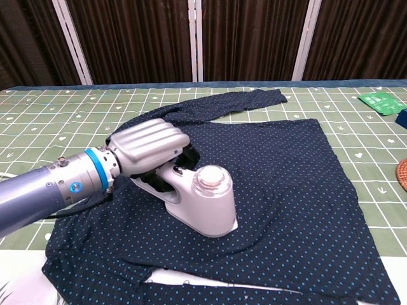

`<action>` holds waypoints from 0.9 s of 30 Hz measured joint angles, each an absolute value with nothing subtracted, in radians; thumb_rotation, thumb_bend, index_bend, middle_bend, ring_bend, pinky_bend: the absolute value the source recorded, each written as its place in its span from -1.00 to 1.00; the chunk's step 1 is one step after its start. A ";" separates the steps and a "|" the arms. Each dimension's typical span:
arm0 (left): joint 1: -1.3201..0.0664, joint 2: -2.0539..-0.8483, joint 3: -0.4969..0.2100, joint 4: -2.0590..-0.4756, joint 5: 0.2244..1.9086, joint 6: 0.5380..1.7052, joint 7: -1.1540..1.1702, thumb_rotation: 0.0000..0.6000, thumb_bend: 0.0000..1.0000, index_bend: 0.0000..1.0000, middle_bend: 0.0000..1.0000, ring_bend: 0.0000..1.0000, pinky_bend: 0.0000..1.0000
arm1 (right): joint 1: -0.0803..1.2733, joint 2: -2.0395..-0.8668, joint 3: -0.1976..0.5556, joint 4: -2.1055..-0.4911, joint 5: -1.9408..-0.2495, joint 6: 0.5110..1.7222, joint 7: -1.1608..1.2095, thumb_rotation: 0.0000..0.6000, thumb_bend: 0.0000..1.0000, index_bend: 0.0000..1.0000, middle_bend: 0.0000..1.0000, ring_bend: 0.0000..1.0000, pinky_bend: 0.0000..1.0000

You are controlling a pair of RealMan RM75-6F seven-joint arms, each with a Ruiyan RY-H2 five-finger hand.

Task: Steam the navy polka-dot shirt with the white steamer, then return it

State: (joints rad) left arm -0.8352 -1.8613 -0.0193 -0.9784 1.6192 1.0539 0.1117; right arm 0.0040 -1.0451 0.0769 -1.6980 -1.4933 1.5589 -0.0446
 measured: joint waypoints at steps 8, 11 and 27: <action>-0.821 -1.826 -0.023 -0.946 1.611 1.071 0.080 1.00 0.09 0.86 0.74 0.69 1.00 | 0.005 -1.048 0.076 -1.699 -1.495 1.556 -0.053 1.00 -1.00 -1.00 -1.00 -1.00 -1.00; -0.815 -1.813 -0.023 -0.936 1.606 1.074 0.070 1.00 0.09 0.86 0.74 0.69 1.00 | 0.006 -1.048 0.076 -1.700 -1.496 1.556 -0.053 1.00 -1.00 -1.00 -1.00 -1.00 -1.00; -0.803 -1.771 -0.061 -0.951 1.578 1.110 0.032 1.00 0.09 0.86 0.74 0.69 1.00 | 0.006 -1.048 0.074 -1.700 -1.498 1.555 -0.052 1.00 -1.00 -1.00 -1.00 -1.00 -1.00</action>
